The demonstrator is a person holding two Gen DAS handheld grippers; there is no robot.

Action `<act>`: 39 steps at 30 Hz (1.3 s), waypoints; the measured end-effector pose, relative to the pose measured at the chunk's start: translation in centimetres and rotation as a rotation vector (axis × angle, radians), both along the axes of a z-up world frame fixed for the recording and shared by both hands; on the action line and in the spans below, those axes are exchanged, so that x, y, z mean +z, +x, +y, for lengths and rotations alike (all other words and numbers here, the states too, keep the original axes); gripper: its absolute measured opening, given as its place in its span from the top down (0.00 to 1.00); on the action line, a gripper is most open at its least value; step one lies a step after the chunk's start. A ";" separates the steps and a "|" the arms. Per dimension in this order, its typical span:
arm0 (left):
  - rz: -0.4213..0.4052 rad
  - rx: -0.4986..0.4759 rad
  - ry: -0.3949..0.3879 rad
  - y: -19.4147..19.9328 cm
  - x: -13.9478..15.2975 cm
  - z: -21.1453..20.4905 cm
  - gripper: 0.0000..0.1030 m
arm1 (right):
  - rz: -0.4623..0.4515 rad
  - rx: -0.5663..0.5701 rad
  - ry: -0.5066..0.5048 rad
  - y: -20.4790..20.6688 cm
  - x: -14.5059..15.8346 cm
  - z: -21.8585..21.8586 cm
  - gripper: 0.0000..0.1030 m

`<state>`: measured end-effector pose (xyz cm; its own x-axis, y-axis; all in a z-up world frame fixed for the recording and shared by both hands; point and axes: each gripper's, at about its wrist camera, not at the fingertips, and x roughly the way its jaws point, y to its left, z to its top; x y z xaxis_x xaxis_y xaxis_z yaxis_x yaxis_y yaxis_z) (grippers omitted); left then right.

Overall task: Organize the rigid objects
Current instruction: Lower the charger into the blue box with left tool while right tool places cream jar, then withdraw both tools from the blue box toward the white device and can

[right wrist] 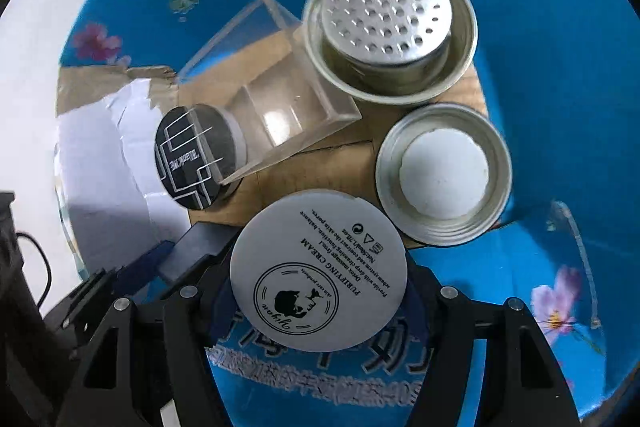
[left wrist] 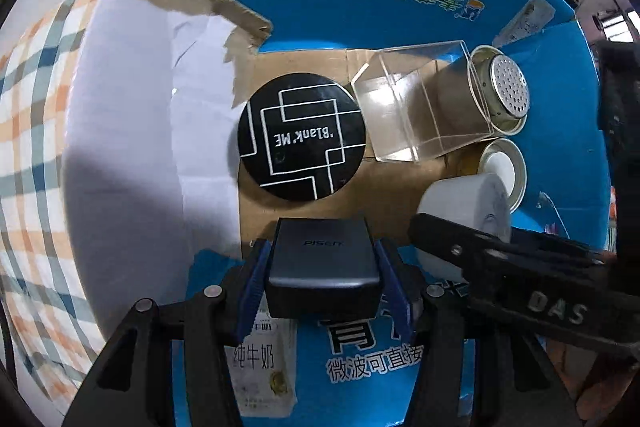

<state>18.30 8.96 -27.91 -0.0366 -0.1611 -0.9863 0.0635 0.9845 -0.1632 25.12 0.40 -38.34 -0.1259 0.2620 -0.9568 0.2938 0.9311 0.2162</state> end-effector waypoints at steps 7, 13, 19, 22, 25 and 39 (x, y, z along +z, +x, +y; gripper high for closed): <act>0.034 0.020 -0.030 -1.1 -0.2 0.3 0.42 | 0.042 0.001 -0.015 0.4 -1.6 0.2 0.31; 0.030 0.052 -0.037 -1.9 0.2 1.4 0.35 | 0.039 0.062 -0.057 0.4 -0.7 1.6 0.20; -0.001 0.067 -0.028 -3.9 1.9 2.0 0.33 | 0.022 0.111 -0.100 -0.3 1.4 1.8 0.20; -0.027 0.078 -0.020 -5.0 3.1 2.3 0.28 | -0.003 0.149 -0.150 -1.0 2.7 1.9 0.15; -0.066 0.092 -0.003 -5.7 4.4 2.6 0.16 | -0.046 0.214 -0.225 -2.4 4.4 1.9 0.07; -0.209 0.108 0.093 -5.7 10.9 2.0 0.00 | -0.190 0.252 -0.296 -6.3 12.5 -0.6 0.00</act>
<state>12.55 10.98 -17.02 0.1819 -0.0612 -0.9814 -0.0196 0.9976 -0.0659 18.82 -0.19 -25.88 0.0351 -0.0432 -0.9984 0.0298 0.9987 -0.0422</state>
